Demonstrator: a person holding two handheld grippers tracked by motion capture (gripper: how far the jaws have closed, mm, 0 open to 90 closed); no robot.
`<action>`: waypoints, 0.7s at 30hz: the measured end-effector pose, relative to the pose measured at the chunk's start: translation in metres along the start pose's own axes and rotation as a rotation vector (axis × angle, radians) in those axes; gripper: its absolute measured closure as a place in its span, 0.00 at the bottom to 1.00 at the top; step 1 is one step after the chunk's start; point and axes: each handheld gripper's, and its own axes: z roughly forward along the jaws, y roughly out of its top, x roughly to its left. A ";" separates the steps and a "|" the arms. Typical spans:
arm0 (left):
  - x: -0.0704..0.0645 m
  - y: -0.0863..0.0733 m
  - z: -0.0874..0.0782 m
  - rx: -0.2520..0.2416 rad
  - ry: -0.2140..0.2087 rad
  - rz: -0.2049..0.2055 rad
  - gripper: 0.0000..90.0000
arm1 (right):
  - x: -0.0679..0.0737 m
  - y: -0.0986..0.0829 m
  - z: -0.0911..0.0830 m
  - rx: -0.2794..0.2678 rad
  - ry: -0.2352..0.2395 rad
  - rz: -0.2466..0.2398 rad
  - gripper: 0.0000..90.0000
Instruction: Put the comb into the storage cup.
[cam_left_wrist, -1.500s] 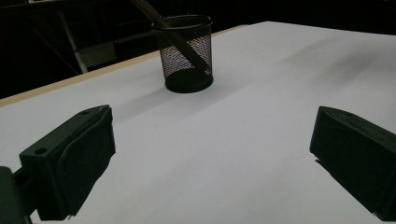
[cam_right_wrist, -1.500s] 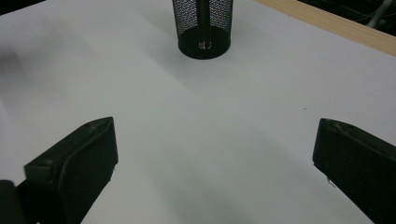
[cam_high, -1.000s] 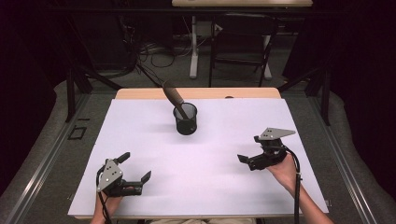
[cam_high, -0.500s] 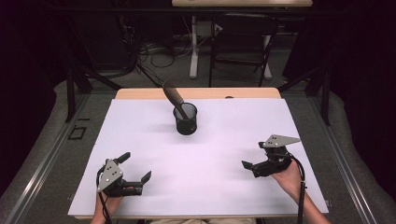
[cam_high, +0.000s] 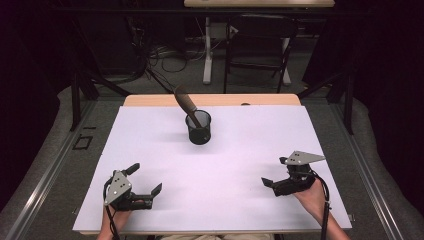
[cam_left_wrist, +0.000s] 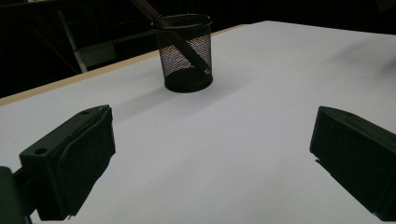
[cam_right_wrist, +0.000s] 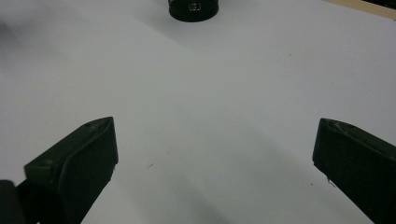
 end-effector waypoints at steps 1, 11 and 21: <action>0.000 0.000 0.000 0.000 0.000 -0.001 0.00 | 0.001 -0.001 0.000 -0.001 0.000 -0.001 0.00; 0.000 0.000 0.000 0.001 0.001 -0.002 0.00 | 0.006 -0.013 -0.003 -0.003 -0.013 -0.012 0.00; 0.000 0.000 0.000 0.002 0.000 0.000 0.00 | 0.012 -0.023 -0.009 -0.029 -0.032 -0.030 0.00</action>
